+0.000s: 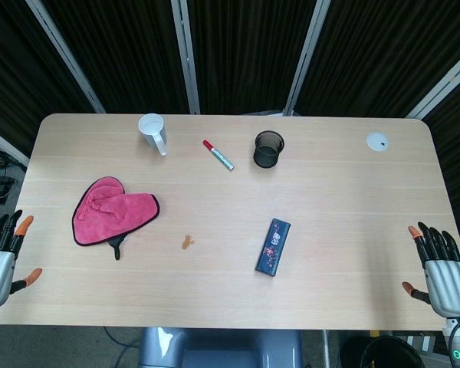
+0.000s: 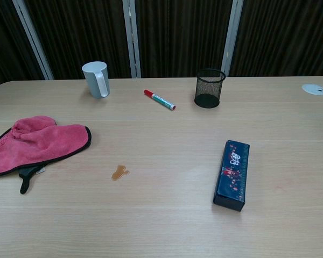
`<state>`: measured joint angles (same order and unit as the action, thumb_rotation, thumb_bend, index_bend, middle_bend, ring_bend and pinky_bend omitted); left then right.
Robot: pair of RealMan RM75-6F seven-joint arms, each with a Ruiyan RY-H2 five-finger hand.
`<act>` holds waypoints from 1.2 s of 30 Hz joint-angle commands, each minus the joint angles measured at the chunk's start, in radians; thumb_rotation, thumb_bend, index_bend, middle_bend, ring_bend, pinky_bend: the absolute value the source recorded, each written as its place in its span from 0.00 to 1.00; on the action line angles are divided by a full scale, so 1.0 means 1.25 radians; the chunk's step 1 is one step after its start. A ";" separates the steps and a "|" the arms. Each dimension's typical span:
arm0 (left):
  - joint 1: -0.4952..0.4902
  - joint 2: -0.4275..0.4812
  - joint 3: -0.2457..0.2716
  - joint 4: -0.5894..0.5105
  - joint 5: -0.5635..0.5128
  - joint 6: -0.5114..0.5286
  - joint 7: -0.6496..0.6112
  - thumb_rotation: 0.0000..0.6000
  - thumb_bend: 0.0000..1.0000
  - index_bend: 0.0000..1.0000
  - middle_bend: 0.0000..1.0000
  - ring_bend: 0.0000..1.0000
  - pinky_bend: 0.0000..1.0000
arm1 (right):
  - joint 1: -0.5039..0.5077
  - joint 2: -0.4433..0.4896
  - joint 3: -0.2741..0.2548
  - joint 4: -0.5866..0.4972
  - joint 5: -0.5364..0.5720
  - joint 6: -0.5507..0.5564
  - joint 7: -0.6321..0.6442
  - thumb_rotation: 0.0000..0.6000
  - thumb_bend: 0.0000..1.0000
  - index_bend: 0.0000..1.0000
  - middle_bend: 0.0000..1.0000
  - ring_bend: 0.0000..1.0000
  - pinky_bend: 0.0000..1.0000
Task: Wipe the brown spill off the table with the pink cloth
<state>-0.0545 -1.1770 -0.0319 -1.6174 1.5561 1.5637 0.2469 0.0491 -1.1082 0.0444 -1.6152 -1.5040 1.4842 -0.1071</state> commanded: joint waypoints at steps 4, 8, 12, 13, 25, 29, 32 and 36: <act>-0.001 -0.001 0.000 -0.001 -0.002 -0.002 0.002 1.00 0.00 0.00 0.00 0.00 0.00 | -0.002 0.001 -0.001 0.001 -0.001 0.002 0.003 1.00 0.00 0.00 0.00 0.00 0.00; 0.000 0.001 0.002 -0.003 0.000 -0.002 -0.001 1.00 0.00 0.00 0.00 0.00 0.00 | -0.002 0.003 0.000 -0.002 0.000 0.001 0.005 1.00 0.00 0.00 0.00 0.00 0.00; 0.000 0.002 0.002 -0.002 -0.001 -0.003 -0.003 1.00 0.00 0.00 0.00 0.00 0.00 | -0.001 0.004 0.000 -0.004 -0.004 0.003 0.003 1.00 0.00 0.00 0.00 0.00 0.00; -0.001 0.002 0.001 -0.002 -0.004 -0.005 -0.004 1.00 0.00 0.00 0.00 0.00 0.00 | -0.001 0.004 0.000 -0.004 -0.002 0.002 0.003 1.00 0.00 0.00 0.00 0.00 0.00; -0.017 0.000 0.000 -0.011 -0.003 -0.030 0.018 1.00 0.00 0.00 0.00 0.00 0.00 | -0.007 0.011 0.001 -0.003 0.011 0.003 0.010 1.00 0.00 0.01 0.00 0.00 0.00; -0.041 0.005 -0.010 -0.016 -0.021 -0.070 0.036 1.00 0.00 0.00 0.00 0.00 0.02 | -0.009 0.010 0.000 -0.001 0.010 0.003 0.009 1.00 0.00 0.01 0.00 0.00 0.00; -0.092 0.002 -0.029 0.003 -0.033 -0.137 0.085 1.00 0.00 0.01 0.00 0.00 0.09 | -0.007 0.007 0.000 0.002 0.015 -0.003 0.006 1.00 0.00 0.01 0.00 0.00 0.00; -0.186 -0.012 -0.057 0.032 -0.079 -0.282 0.158 1.00 0.00 0.05 0.00 0.00 0.12 | -0.002 0.001 0.002 0.009 0.021 -0.014 0.000 1.00 0.00 0.01 0.00 0.00 0.00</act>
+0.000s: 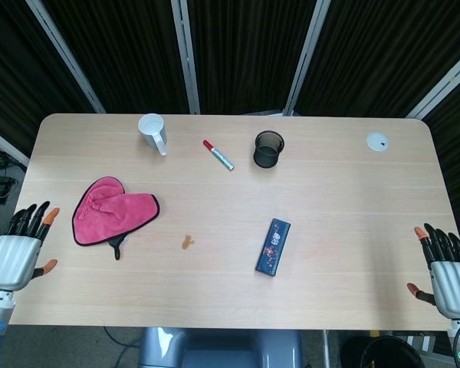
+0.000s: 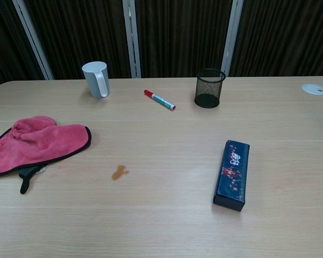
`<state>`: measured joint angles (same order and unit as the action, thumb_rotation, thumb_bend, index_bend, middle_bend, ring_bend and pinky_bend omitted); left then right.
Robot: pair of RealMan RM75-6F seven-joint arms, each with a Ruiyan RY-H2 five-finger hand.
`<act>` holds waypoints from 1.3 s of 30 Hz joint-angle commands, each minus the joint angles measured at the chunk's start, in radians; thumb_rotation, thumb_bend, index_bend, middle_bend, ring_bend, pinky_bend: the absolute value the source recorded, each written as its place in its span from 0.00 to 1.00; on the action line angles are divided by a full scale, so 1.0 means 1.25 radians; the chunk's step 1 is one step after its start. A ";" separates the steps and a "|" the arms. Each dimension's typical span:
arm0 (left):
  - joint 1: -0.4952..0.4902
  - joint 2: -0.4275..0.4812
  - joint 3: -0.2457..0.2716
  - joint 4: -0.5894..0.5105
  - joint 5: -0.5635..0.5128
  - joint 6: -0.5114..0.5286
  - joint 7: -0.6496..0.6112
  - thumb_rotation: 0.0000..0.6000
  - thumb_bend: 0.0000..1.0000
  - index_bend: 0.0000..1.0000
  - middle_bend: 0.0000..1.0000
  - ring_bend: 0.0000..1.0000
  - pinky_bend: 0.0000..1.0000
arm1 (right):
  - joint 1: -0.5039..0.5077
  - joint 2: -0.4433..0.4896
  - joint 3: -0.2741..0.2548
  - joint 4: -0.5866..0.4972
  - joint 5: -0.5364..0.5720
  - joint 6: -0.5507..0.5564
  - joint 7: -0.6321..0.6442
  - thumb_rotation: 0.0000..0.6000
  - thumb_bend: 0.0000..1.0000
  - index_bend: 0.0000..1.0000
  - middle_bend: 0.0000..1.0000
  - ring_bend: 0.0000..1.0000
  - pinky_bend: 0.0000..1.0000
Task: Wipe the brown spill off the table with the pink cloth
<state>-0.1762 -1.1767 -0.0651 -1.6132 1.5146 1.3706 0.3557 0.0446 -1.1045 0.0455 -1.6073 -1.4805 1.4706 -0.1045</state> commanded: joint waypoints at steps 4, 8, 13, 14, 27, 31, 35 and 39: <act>-0.160 -0.045 -0.052 0.075 -0.106 -0.233 0.113 1.00 0.00 0.06 0.00 0.01 0.12 | 0.005 -0.006 0.003 0.010 0.012 -0.012 0.000 1.00 0.00 0.02 0.00 0.00 0.00; -0.205 -0.088 -0.064 0.140 -0.157 -0.296 0.144 1.00 0.00 0.07 0.00 0.01 0.11 | 0.005 -0.007 0.005 0.016 0.018 -0.016 0.003 1.00 0.00 0.02 0.00 0.00 0.00; -0.268 -0.150 -0.081 0.254 -0.251 -0.391 0.172 1.00 0.00 0.08 0.00 0.02 0.11 | 0.005 -0.009 0.012 0.026 0.030 -0.014 0.012 1.00 0.00 0.02 0.00 0.00 0.00; -0.278 -0.162 -0.082 0.277 -0.266 -0.404 0.178 1.00 0.00 0.08 0.00 0.02 0.11 | 0.004 -0.010 0.014 0.028 0.033 -0.013 0.014 1.00 0.00 0.02 0.00 0.00 0.00; -0.368 -0.307 -0.062 0.506 -0.335 -0.521 0.167 1.00 0.01 0.14 0.01 0.05 0.13 | 0.005 -0.019 0.021 0.046 0.042 -0.013 0.029 1.00 0.00 0.02 0.00 0.00 0.00; -0.382 -0.348 -0.055 0.568 -0.339 -0.532 0.153 1.00 0.03 0.17 0.03 0.07 0.14 | 0.004 -0.019 0.024 0.049 0.044 -0.011 0.038 1.00 0.00 0.02 0.00 0.00 0.00; -0.387 -0.379 -0.054 0.603 -0.336 -0.530 0.127 1.00 0.06 0.20 0.06 0.09 0.15 | 0.003 -0.017 0.026 0.051 0.048 -0.012 0.049 1.00 0.00 0.02 0.00 0.00 0.00; -0.380 -0.404 -0.043 0.623 -0.291 -0.482 0.078 1.00 0.19 0.38 0.23 0.23 0.26 | 0.003 -0.017 0.027 0.053 0.046 -0.011 0.054 1.00 0.00 0.02 0.00 0.00 0.00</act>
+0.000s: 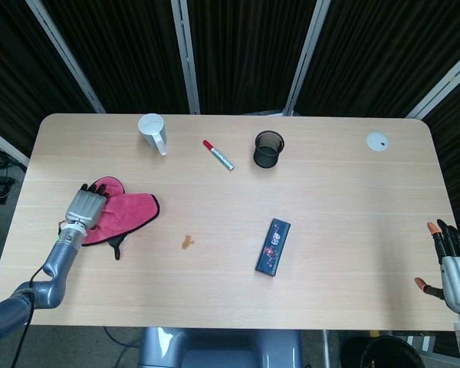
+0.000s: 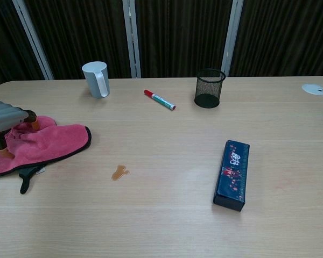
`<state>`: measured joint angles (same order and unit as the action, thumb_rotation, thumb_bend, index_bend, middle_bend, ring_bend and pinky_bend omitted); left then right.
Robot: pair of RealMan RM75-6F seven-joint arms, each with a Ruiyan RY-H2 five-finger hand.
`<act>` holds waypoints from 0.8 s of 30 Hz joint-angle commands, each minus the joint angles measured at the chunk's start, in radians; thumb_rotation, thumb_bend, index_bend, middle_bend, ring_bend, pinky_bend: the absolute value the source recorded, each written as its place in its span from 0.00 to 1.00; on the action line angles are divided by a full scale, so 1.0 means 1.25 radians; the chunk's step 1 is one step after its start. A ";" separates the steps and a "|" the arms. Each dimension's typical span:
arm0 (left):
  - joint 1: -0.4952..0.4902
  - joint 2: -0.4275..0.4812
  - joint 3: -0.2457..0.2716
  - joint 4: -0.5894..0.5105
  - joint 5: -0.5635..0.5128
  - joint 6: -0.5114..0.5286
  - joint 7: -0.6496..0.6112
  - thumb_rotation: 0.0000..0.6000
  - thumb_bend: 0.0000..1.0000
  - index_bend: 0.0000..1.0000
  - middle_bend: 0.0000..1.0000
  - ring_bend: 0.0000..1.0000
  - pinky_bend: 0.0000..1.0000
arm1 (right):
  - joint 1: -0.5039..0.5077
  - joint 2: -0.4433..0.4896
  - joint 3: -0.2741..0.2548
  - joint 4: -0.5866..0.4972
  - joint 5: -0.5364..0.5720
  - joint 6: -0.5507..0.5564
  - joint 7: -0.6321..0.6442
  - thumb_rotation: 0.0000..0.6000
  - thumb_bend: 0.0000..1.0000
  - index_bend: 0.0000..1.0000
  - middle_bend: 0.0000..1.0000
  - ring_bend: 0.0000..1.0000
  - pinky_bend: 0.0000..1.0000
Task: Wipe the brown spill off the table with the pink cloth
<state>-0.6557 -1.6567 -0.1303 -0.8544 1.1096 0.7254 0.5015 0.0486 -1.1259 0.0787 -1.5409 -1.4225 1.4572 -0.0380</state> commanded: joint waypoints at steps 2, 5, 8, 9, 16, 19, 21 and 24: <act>0.009 -0.035 0.018 0.027 0.065 0.065 -0.077 1.00 0.24 0.50 0.35 0.31 0.33 | 0.000 0.000 0.000 0.000 -0.002 0.001 0.000 1.00 0.00 0.02 0.00 0.00 0.00; 0.015 -0.051 0.026 0.043 0.098 0.097 -0.125 1.00 0.33 0.69 0.52 0.45 0.43 | -0.001 0.001 0.000 -0.003 -0.004 0.004 0.000 1.00 0.00 0.02 0.00 0.00 0.00; 0.018 -0.063 0.034 0.057 0.122 0.117 -0.159 1.00 0.40 0.80 0.61 0.54 0.51 | -0.001 0.002 0.000 -0.004 -0.006 0.006 0.000 1.00 0.00 0.02 0.00 0.00 0.00; 0.019 -0.068 0.038 0.062 0.132 0.124 -0.169 1.00 0.41 0.83 0.64 0.57 0.53 | -0.002 0.002 0.000 -0.005 -0.007 0.007 0.001 1.00 0.00 0.02 0.00 0.00 0.00; 0.015 -0.091 0.040 0.067 0.182 0.185 -0.234 1.00 0.46 0.88 0.69 0.62 0.57 | -0.002 0.005 -0.002 -0.014 -0.014 0.012 -0.002 1.00 0.00 0.02 0.00 0.00 0.00; -0.001 -0.100 0.034 0.053 0.211 0.221 -0.252 1.00 0.46 0.89 0.69 0.62 0.57 | -0.002 0.005 -0.002 -0.015 -0.013 0.010 -0.003 1.00 0.00 0.02 0.00 0.00 0.00; -0.013 -0.106 0.028 0.041 0.223 0.237 -0.250 1.00 0.46 0.89 0.69 0.62 0.57 | -0.002 0.006 -0.001 -0.014 -0.010 0.009 0.000 1.00 0.00 0.02 0.00 0.00 0.00; -0.034 -0.125 0.016 0.023 0.240 0.261 -0.238 1.00 0.46 0.89 0.69 0.62 0.57 | -0.003 0.009 0.002 -0.010 -0.006 0.010 0.008 1.00 0.00 0.02 0.00 0.00 0.00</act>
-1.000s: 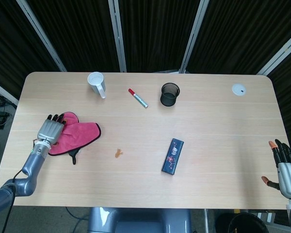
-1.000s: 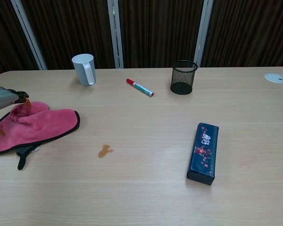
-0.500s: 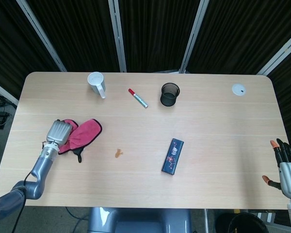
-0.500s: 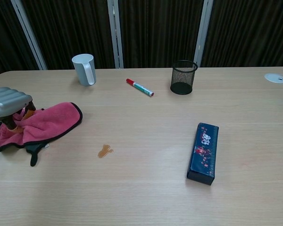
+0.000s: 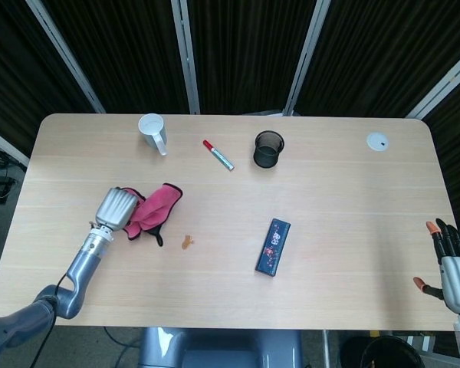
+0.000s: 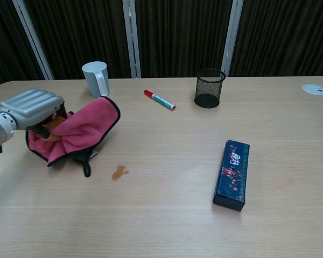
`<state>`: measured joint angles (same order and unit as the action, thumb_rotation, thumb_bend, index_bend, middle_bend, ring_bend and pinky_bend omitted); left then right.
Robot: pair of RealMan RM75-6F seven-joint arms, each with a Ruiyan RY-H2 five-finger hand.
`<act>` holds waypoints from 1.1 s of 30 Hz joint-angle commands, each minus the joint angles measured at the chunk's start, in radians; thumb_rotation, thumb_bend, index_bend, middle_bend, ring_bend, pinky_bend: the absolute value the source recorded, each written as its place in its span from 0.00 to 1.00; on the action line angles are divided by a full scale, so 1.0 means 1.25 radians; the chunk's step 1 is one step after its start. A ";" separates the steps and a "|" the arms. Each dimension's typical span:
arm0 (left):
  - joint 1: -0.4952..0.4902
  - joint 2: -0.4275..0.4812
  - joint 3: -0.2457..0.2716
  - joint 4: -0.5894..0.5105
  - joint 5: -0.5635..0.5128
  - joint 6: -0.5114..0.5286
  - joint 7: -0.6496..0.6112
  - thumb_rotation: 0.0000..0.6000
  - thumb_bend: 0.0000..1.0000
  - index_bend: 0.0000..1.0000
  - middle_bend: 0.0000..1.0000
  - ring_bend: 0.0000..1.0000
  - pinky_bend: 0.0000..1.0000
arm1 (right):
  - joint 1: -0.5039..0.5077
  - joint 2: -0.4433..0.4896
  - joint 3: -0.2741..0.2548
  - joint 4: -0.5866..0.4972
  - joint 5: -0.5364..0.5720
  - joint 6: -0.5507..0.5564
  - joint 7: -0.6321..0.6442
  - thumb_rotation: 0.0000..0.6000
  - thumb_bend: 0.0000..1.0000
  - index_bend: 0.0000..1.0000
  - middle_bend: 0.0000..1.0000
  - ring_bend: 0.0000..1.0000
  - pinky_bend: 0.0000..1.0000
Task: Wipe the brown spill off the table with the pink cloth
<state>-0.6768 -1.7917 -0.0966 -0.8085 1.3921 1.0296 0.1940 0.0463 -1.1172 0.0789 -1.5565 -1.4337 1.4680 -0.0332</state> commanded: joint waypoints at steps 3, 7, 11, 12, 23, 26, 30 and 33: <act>-0.035 -0.044 -0.023 -0.027 0.012 0.015 0.023 1.00 0.46 0.89 0.70 0.62 0.57 | -0.001 0.003 0.005 0.009 0.014 -0.006 0.016 1.00 0.00 0.03 0.00 0.00 0.00; -0.055 -0.084 -0.029 -0.046 0.014 0.009 0.053 1.00 0.46 0.90 0.70 0.62 0.57 | 0.000 0.007 0.010 0.014 0.019 -0.006 0.028 1.00 0.00 0.02 0.00 0.00 0.00; -0.073 -0.141 -0.016 -0.059 0.025 -0.006 0.085 1.00 0.46 0.90 0.70 0.62 0.57 | -0.003 0.008 0.012 0.021 0.027 -0.009 0.041 1.00 0.00 0.02 0.00 0.00 0.00; -0.074 -0.151 -0.014 -0.063 0.025 -0.010 0.088 1.00 0.46 0.90 0.70 0.62 0.57 | -0.004 0.008 0.012 0.022 0.027 -0.008 0.043 1.00 0.00 0.02 0.00 0.00 0.00; -0.063 -0.188 0.036 -0.086 0.059 -0.012 0.106 1.00 0.46 0.91 0.70 0.63 0.58 | -0.005 0.009 0.011 0.022 0.027 -0.007 0.039 1.00 0.00 0.03 0.00 0.00 0.00; -0.058 -0.189 0.050 -0.084 0.072 -0.006 0.113 1.00 0.46 0.91 0.70 0.63 0.58 | -0.005 0.009 0.011 0.020 0.025 -0.006 0.038 1.00 0.00 0.03 0.00 0.00 0.00; -0.052 -0.179 0.053 -0.072 0.073 -0.005 0.119 1.00 0.47 0.91 0.70 0.63 0.58 | -0.005 0.010 0.011 0.018 0.023 -0.005 0.037 1.00 0.00 0.02 0.00 0.00 0.00; -0.047 -0.162 0.051 -0.056 0.067 -0.009 0.118 1.00 0.47 0.91 0.70 0.63 0.58 | -0.005 0.009 0.011 0.017 0.022 -0.004 0.035 1.00 0.00 0.03 0.00 0.00 0.00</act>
<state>-0.7386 -2.0022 -0.0318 -0.8866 1.4797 1.0210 0.3419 0.0403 -1.1052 0.0924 -1.5353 -1.4064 1.4623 0.0114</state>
